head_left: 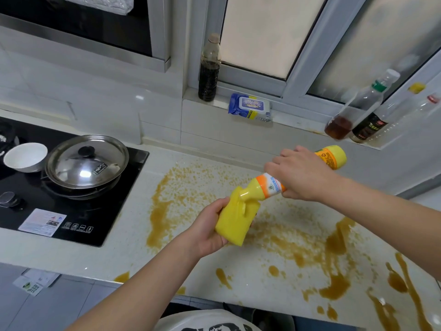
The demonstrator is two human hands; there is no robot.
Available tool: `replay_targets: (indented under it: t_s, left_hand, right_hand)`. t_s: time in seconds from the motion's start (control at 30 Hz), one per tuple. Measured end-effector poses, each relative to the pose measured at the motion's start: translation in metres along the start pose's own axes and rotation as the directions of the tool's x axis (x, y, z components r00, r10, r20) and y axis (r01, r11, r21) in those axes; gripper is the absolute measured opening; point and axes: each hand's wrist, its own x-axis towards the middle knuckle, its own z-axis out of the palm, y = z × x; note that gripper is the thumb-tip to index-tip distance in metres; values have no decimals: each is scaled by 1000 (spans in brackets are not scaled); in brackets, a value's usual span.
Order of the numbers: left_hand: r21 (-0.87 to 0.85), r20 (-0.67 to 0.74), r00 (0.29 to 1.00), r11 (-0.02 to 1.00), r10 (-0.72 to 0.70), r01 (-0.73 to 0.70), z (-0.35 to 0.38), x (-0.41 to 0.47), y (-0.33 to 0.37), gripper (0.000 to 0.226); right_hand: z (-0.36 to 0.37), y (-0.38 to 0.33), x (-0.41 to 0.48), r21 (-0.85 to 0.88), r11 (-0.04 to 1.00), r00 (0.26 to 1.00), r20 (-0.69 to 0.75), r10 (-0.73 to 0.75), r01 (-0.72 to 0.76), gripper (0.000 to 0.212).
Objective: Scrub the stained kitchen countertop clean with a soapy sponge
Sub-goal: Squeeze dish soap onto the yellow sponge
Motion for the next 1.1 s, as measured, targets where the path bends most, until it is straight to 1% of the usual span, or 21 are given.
replay_targets:
  t_s: [0.13,0.3,0.47,0.57,0.83,0.97,1.1]
  left_hand:
    - [31,-9,1000,999,-25,25,-4,2,-2,49]
    - [8,3,1000,1000,-15,14,-4,3,-4,46]
    - [-92,41,999,996,-11,15,-3,8,-5,49]
    - [-144,52,998,990,18,-10,-1,11,-3,49]
    - [-173,24,999,984,45,-40,-3,17,-4,52]
    - [-98,19,999,995,37,-35,-4,20,-5,51]
    - [40,36,998,998,-43,41,-9,19,-3,52]
  right_hand:
    - [8,6,-5,-12,999,998,24,52,-52,49]
    - [16,5,-16,-8,997,996,39,77,-77,47]
    - [17,-4,-27,32,993,991,78,107,-110,46]
    - [17,-14,-33,54,993,989,109,98,-105,44]
    - [23,-40,-44,135,986,994,68,85,-93,39]
    - [30,-39,-47,154,984,996,44,81,-87,38]
    - [30,-21,-48,154,973,984,64,165,-173,40]
